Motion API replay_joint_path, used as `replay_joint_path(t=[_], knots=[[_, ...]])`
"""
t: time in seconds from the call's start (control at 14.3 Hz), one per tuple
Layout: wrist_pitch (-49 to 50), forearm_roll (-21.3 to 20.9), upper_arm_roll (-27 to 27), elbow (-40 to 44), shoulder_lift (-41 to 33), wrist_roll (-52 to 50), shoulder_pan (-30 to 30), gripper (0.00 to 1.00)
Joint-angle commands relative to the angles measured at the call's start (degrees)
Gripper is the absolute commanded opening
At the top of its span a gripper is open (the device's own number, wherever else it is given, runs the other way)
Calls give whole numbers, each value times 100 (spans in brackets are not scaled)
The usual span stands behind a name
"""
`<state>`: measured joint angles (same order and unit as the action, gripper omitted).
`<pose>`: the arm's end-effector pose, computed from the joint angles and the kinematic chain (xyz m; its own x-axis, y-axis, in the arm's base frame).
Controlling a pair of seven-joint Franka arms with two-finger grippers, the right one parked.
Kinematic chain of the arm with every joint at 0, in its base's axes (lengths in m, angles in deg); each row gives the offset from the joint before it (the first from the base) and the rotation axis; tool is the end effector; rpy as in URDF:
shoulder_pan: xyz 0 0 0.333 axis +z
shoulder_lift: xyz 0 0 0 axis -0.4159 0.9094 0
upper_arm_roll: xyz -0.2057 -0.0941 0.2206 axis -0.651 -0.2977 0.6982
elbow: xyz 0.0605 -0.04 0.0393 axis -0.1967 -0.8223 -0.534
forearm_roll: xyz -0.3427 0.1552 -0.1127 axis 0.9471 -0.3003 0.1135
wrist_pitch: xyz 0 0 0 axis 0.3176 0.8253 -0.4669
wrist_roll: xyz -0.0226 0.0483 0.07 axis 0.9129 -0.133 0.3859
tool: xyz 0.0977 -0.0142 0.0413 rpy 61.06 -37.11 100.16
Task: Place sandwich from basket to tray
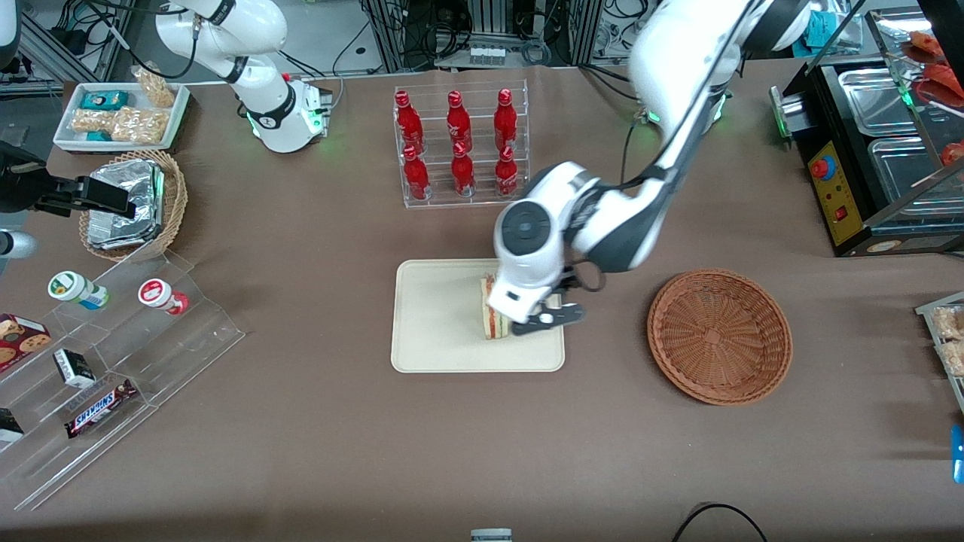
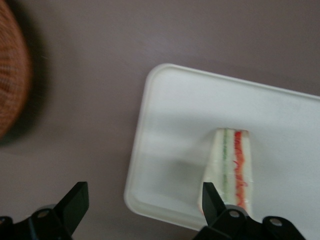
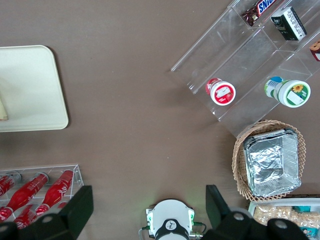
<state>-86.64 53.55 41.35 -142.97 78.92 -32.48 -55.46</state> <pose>0.5695 -0.4091 0.3640 0.9763 0.2116 -0.0443 0.2044 -0.9702 -0.1301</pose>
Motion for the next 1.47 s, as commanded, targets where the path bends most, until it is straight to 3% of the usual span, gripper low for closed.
replay_joint_path(t=[0.0,0.21,0.7,1.19,1.4], knots=[[265,241,3,-1127,-1243,602,441,100],[861,401,12,-1701,-2106,1429,1083,100],[2225,357,21,-1684,-2837,3206,2955,100],[3534,313,74,-446,-2943,4426,3186,100],[3632,383,47,-217,-2934,4402,3142,100]])
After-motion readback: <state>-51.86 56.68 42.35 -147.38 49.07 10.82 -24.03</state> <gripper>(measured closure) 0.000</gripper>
